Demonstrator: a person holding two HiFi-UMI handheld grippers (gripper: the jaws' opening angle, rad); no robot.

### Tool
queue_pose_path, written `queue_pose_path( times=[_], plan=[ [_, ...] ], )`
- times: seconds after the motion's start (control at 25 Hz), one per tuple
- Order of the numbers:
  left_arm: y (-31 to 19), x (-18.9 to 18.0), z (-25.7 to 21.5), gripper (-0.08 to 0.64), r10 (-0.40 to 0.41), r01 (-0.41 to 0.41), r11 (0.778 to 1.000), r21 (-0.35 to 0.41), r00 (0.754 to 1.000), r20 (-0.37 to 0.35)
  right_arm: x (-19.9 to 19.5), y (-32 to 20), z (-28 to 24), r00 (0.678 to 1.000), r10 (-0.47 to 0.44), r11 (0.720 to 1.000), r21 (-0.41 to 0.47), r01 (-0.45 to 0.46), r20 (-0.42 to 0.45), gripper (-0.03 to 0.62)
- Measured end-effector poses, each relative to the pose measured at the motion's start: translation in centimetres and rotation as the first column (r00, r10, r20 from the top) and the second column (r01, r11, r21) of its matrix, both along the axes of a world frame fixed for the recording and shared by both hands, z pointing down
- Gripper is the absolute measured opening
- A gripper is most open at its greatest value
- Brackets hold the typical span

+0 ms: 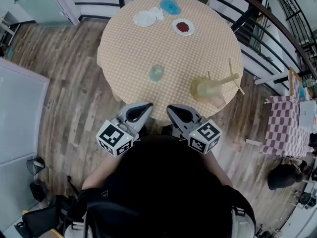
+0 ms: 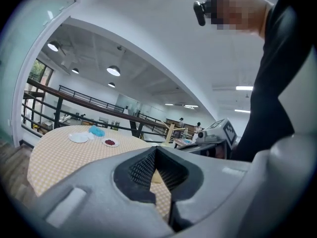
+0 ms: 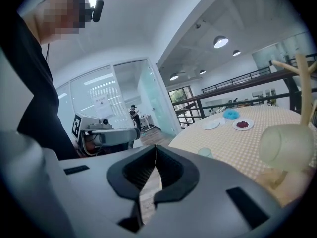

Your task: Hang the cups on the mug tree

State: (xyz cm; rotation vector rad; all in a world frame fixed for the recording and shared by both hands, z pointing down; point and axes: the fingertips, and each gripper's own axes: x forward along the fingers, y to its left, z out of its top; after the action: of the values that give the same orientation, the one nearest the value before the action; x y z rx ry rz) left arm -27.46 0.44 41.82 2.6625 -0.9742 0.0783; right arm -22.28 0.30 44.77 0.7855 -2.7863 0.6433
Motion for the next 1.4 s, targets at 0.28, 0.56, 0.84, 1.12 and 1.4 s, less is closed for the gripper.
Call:
queue_pose_path(
  times=[0.28, 0.56, 0.84, 1.12, 1.4],
  plan=[
    [-1.3, 0.7, -0.4, 0.005, -0.024, 0.025, 1.0, -0.002, 1.0, 0.005, 1.8, -1.6, -0.4, 1.0, -0.01, 1.0, 0.017, 0.01, -0.004, 0.015],
    [-2.0, 2.2, -0.5, 0.005, -0.029, 0.028, 1.0, 0.007, 0.998, 0.054, 3.0, -2.4, -0.5, 1.0, -0.031, 0.999, 0.024, 0.031, 0.0, 0.015],
    [-2.5, 3.1, -1.2, 0.005, -0.04, 0.04, 0.999, 0.028, 0.999, 0.013, 4.0, -2.7, -0.3, 0.999, -0.038, 0.999, 0.027, 0.038, -0.004, 0.015],
    [-3.2, 3.0, -1.0, 0.005, -0.099, 0.093, 0.994, 0.059, 0.99, 0.097, 4.1, -2.2, 0.0, 0.993, -0.088, 0.993, 0.071, 0.094, -0.082, 0.015],
    [-4.8, 0.2, -0.4, 0.006, -0.115, 0.102, 0.992, 0.076, 0.974, 0.197, 1.9, -2.2, 2.4, 0.976, -0.152, 0.987, 0.019, 0.157, -0.153, 0.015]
  ],
)
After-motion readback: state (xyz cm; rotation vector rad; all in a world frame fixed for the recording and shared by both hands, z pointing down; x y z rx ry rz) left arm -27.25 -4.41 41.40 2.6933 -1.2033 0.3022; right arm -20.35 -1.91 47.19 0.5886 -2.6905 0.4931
